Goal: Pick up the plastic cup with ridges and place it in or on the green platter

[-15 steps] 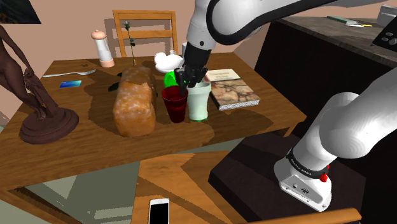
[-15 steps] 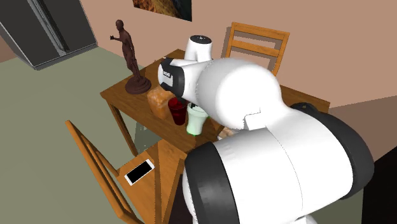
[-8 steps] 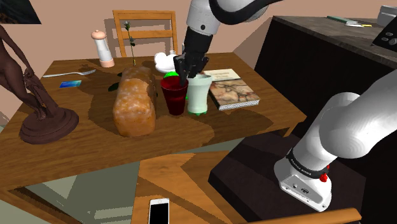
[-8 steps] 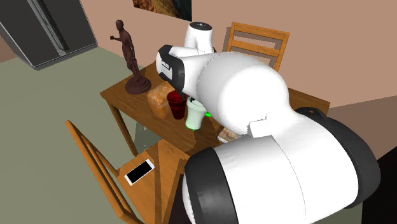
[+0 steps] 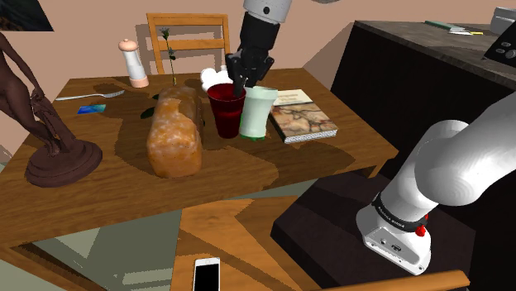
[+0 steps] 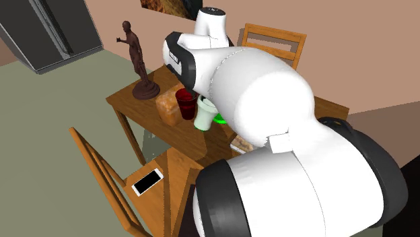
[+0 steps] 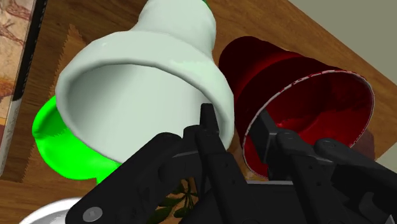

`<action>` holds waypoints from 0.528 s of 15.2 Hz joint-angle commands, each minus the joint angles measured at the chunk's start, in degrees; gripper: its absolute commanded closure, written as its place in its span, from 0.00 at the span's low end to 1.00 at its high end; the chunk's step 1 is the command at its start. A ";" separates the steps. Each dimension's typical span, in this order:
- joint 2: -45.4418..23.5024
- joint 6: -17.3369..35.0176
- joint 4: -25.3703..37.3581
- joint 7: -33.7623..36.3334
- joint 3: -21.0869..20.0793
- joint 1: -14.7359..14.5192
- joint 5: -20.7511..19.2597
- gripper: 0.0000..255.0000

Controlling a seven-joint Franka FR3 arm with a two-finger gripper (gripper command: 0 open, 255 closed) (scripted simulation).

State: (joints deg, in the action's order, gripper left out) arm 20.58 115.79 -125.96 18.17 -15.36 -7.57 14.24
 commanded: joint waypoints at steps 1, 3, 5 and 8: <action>0.16 -1.62 1.50 0.23 0.13 0.07 -0.16 1.00; 0.22 -3.14 2.97 0.45 0.25 0.13 -0.32 1.00; 0.23 -4.66 4.49 0.68 0.37 0.20 -0.47 1.00; -1.38 -5.79 6.75 -1.56 2.07 1.24 -1.08 1.00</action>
State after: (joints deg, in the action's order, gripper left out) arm 19.57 110.59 -119.98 17.66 -14.10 -6.77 13.36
